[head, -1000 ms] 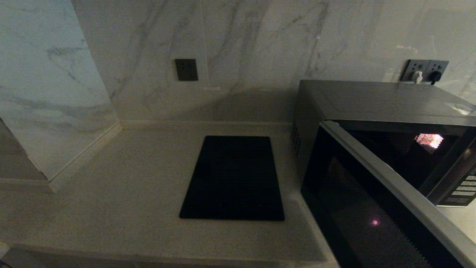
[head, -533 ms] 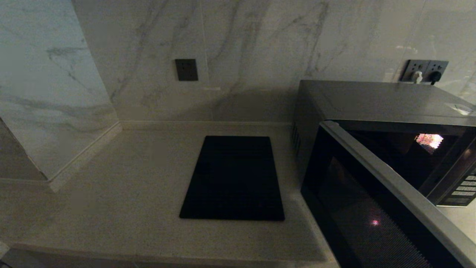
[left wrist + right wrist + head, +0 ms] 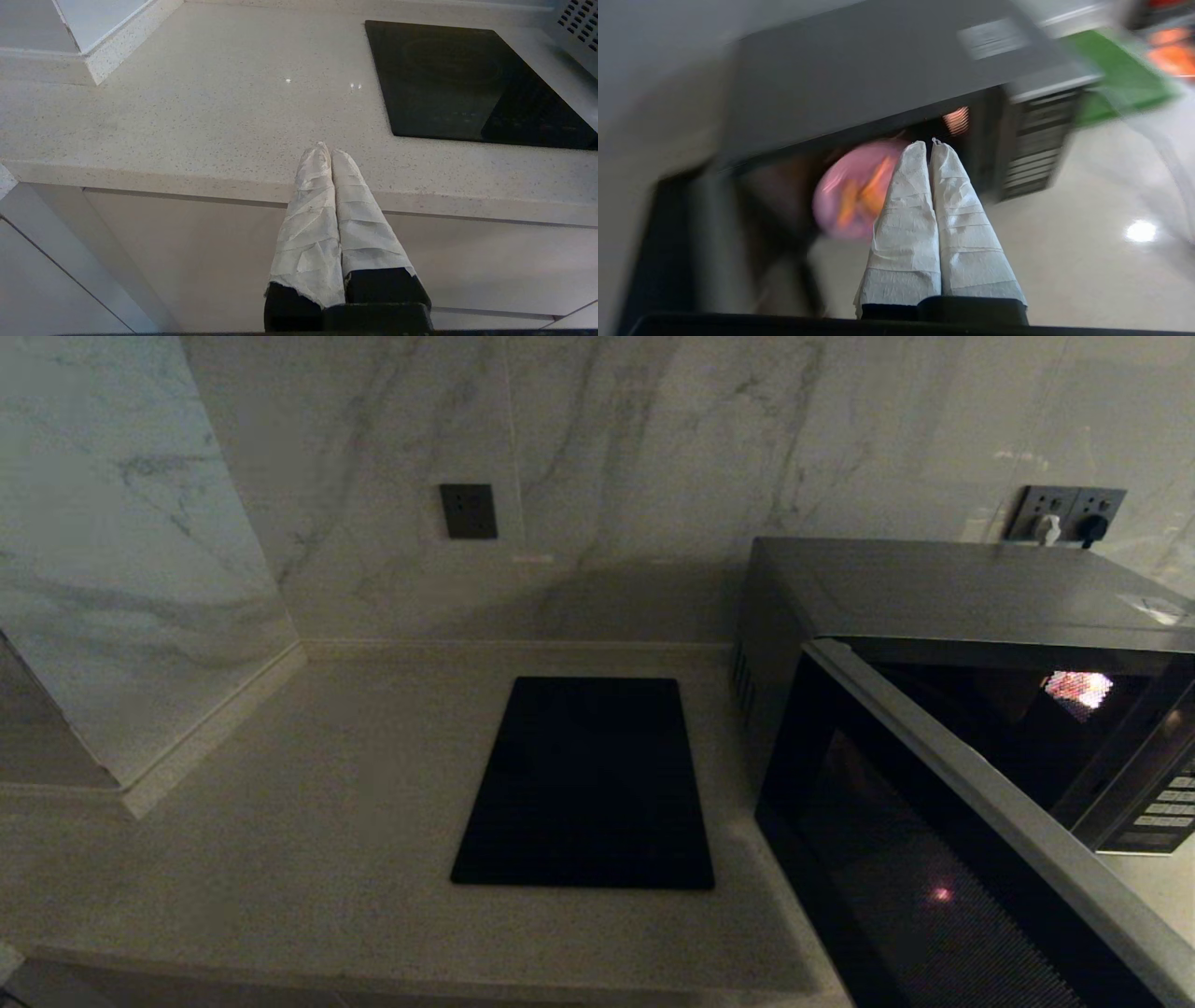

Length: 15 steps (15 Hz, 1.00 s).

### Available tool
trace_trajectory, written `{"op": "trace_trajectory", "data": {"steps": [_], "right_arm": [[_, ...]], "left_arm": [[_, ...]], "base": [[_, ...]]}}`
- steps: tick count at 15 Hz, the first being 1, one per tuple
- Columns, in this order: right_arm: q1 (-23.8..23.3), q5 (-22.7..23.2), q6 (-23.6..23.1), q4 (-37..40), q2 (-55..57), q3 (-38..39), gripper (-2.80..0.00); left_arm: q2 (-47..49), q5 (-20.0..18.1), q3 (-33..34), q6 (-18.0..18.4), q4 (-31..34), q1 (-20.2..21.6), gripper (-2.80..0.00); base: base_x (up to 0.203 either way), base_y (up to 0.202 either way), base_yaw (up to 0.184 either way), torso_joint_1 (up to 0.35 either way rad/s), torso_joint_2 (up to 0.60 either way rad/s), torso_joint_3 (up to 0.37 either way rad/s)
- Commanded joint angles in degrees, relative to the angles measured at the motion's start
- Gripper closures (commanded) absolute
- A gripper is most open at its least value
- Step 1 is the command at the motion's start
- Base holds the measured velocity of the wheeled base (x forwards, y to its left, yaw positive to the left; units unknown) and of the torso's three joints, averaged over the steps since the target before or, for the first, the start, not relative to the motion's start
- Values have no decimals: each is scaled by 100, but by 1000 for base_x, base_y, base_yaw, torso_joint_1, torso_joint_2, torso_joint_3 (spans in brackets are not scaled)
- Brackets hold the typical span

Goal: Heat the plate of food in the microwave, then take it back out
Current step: Close the microwave oven

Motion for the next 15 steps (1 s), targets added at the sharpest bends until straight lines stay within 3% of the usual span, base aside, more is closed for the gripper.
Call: {"op": "trace_trajectory", "data": {"steps": [1,3,6,11,15], "right_arm": [[872,-39,224,1707,374,-1143,0],[1528,-44,455,2793,566,-1775,0],[2296,198,529,3869,702,-2132,0],[3299,523,630,4193,950,-2358,0],[3935,2140,641,4189,1202,-2790,0]], "left_arm": [[1,3,0,-4,-2,1,0],[0,3,0,-4,-2,1,0],[1,1,0,-4,-2,1,0],[4,3,0,-4,-2,1,0],[9,3,0,-4,-2,1,0]], "base": [[0,0,0,0,0,0],[0,0,0,0,0,0],[0,0,0,0,0,0],[0,0,0,0,0,0],[0,0,0,0,0,0]]}}
